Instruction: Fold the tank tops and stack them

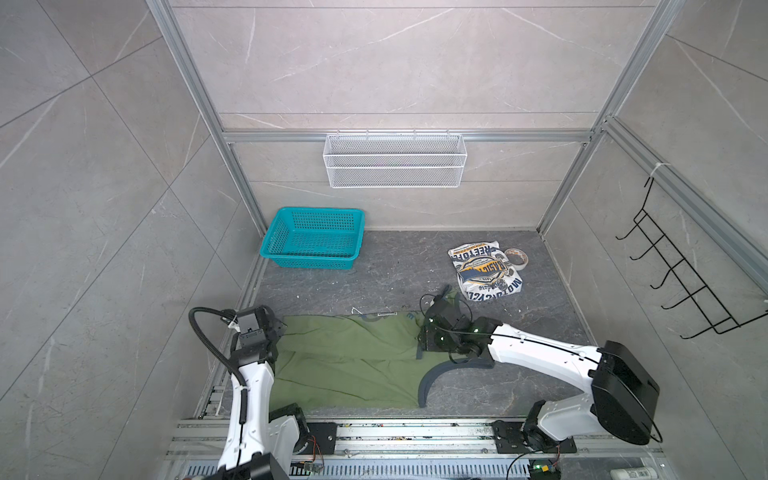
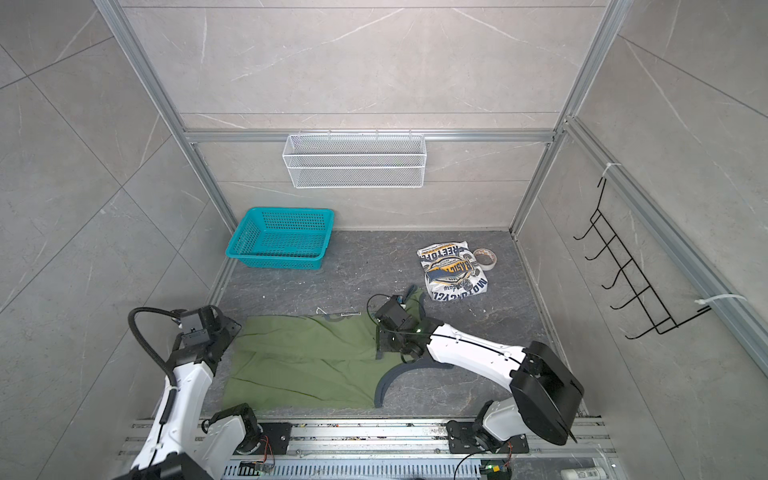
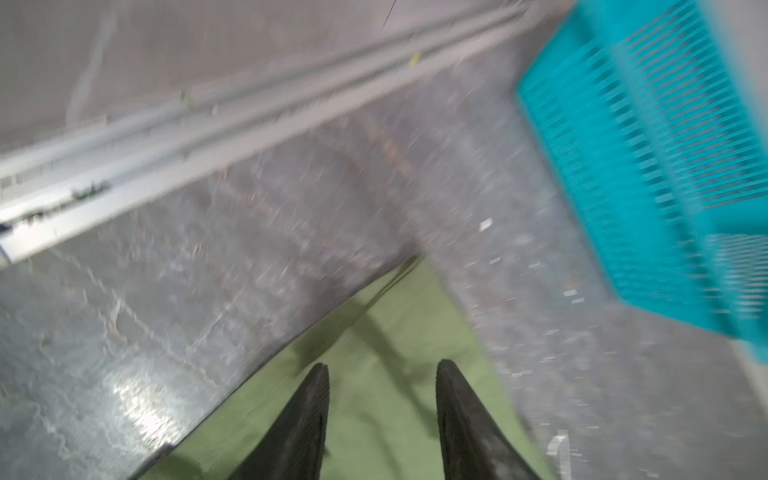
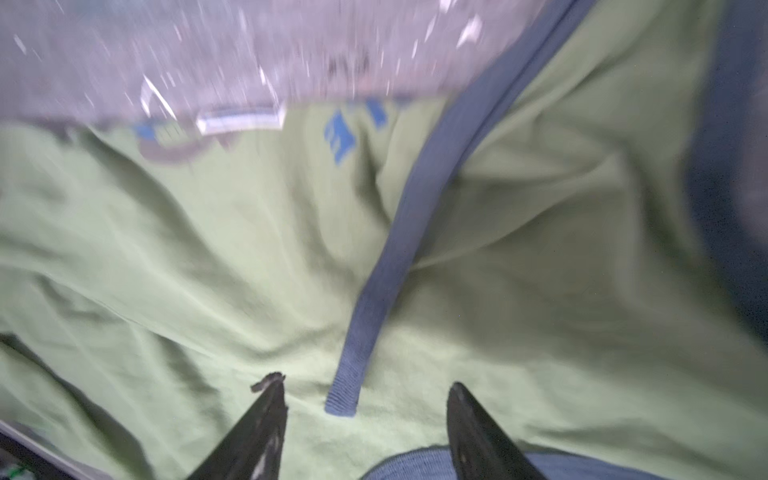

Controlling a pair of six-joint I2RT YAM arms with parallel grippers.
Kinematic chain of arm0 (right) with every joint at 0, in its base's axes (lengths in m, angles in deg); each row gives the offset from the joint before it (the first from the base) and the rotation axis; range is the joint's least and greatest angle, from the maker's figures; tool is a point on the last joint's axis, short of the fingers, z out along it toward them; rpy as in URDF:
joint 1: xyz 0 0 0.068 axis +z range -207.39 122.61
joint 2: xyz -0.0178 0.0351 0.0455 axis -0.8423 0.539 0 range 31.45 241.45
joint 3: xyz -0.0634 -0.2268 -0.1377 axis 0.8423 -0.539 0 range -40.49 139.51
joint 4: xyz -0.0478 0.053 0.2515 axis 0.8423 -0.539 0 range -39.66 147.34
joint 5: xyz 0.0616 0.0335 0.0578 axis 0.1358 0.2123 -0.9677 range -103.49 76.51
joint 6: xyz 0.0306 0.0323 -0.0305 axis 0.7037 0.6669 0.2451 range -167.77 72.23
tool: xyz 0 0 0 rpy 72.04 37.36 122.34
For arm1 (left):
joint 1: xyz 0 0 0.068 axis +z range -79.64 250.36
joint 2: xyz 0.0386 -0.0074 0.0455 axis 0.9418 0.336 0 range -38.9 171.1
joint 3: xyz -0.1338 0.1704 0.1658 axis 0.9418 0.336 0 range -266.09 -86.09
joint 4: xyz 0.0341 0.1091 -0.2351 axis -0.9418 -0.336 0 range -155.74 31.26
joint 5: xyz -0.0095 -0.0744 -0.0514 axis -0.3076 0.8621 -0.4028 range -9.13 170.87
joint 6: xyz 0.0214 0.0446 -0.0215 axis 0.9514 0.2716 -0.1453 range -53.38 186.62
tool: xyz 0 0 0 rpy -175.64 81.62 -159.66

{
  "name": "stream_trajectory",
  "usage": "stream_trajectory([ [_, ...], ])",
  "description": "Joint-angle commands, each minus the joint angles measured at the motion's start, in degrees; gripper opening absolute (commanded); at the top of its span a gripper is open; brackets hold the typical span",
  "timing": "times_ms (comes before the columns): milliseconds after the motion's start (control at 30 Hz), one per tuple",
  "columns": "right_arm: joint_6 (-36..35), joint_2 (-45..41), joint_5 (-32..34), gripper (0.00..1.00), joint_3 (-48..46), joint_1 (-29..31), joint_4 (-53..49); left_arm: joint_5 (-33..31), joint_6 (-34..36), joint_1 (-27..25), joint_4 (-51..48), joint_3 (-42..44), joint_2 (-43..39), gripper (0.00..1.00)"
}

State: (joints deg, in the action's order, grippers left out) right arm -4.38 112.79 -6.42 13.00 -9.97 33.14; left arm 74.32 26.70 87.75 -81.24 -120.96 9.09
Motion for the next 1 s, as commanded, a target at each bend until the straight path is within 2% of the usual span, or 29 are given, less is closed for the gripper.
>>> stream_trajectory([
  [0, -2.3, -0.7, 5.2, 0.63, 4.6, -5.5, -7.0, 6.3, 1.0, -0.2, -2.0, -4.8, 1.6, 0.46],
  [100, -2.0, 4.9, 5.3, 0.61, 10.5, -10.9, -10.5, 12.6, 1.5, -3.5, -2.0, -6.7, 6.1, 0.46],
  [233, -1.9, 15.2, 5.1, 0.6, 19.2, -15.0, -14.0, 10.1, 1.9, -12.7, -0.8, -5.6, 11.1, 0.46],
  [300, -1.8, 19.9, 4.1, 0.6, 22.7, -16.9, -14.4, 9.7, 1.6, -15.6, 1.3, -3.7, 13.8, 0.46],
  [533, -2.0, 32.1, 2.3, 0.56, 32.8, -20.2, -16.2, 11.1, 2.5, -16.4, 7.2, 0.0, 22.1, 0.46],
  [733, -2.7, 39.5, 3.3, 0.5, 39.4, -21.4, -18.3, 7.5, 3.8, -16.3, 8.8, 0.0, 26.1, 0.46],
  [833, -3.4, 41.6, 4.3, 0.42, 41.5, -21.8, -19.1, 7.5, 3.3, -15.7, 9.9, -0.1, 28.3, 0.46],
  [967, -4.3, 40.1, 6.3, 0.17, 41.6, -21.8, -19.4, 6.9, 2.3, -15.0, 10.6, -0.7, 30.4, 0.47],
])
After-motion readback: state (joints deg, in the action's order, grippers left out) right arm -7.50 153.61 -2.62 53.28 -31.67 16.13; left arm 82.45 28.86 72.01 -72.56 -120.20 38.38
